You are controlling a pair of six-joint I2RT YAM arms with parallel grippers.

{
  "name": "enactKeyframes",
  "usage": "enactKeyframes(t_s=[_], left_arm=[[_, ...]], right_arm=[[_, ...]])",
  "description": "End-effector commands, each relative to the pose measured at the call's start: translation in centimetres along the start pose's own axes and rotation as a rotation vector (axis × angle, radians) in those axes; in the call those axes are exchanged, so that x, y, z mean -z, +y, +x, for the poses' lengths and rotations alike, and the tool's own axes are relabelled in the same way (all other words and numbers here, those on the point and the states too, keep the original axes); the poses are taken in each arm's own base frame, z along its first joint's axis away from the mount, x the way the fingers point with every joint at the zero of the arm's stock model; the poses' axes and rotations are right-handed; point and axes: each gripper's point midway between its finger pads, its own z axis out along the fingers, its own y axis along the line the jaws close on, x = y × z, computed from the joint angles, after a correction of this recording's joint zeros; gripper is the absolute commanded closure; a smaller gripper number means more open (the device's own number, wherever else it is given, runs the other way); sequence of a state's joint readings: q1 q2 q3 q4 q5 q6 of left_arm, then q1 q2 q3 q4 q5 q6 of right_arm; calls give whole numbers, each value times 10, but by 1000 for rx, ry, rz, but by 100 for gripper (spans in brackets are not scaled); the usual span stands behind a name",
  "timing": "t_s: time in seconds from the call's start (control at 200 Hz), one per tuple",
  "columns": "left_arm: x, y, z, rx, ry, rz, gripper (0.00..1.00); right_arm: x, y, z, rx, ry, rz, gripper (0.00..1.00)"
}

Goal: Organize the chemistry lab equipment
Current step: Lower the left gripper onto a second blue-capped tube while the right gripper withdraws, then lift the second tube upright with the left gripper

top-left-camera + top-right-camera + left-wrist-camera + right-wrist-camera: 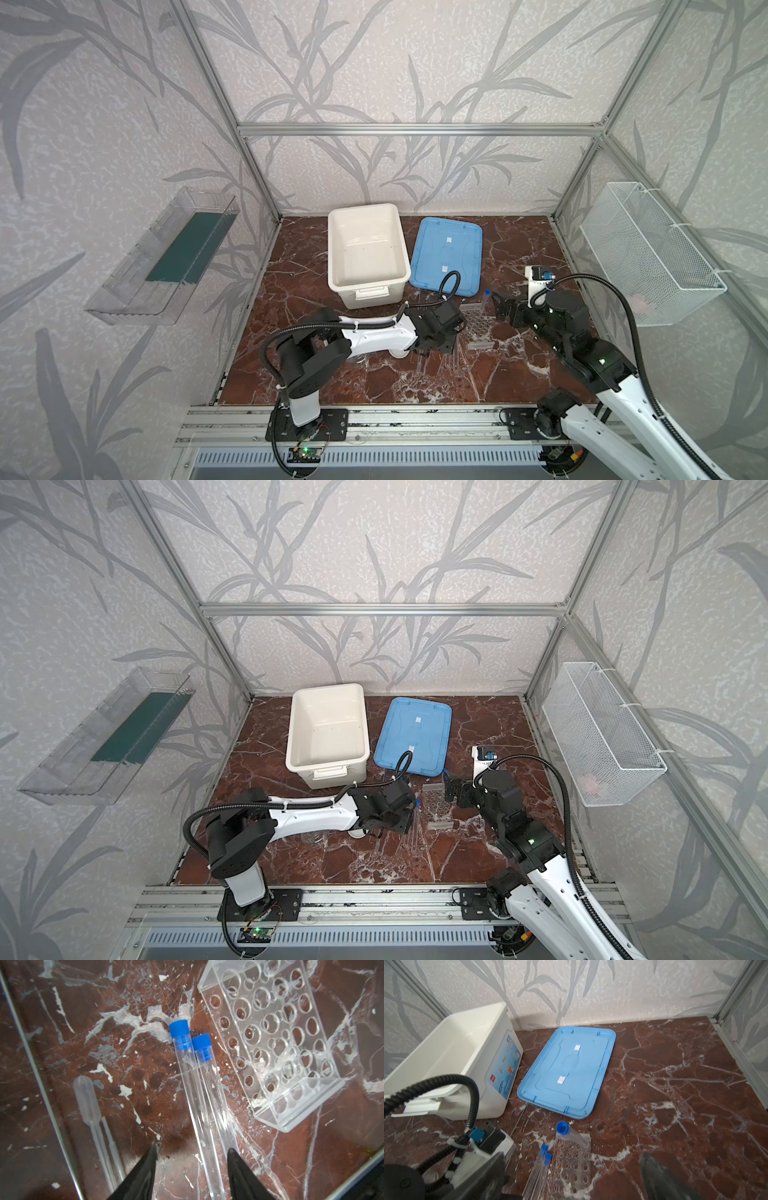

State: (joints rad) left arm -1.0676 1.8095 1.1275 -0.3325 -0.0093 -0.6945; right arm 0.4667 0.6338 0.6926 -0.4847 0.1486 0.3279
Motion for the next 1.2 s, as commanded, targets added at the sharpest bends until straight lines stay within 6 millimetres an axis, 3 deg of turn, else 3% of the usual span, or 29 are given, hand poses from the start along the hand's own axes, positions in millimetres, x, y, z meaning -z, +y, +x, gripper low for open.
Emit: enactKeyframes(t_s=[0.0,0.275,0.375,0.58,0.835,1.025,1.199], left_arm=[[0,3,2,-13,26,-45,50],[-12,4,9,-48,70,-103,52],[-15,6,13,-63,89,-135,57],[-8,22,18,-91,97,-243,62],[-10,18,34,-64,125,-174,69],[-16,18,37,-65,150,-188,74],[-9,25,29,-38,113,-220,78]], right_arm=[[6,-4,30,-15,132,7,1],[6,-1,35,-23,143,-15,1],[6,-1,35,-18,143,-17,1],[4,0,37,-17,152,-20,1],[-2,0,41,-20,155,-22,1],[-6,2,43,-28,166,-31,1],[-7,5,44,-37,167,-44,1]])
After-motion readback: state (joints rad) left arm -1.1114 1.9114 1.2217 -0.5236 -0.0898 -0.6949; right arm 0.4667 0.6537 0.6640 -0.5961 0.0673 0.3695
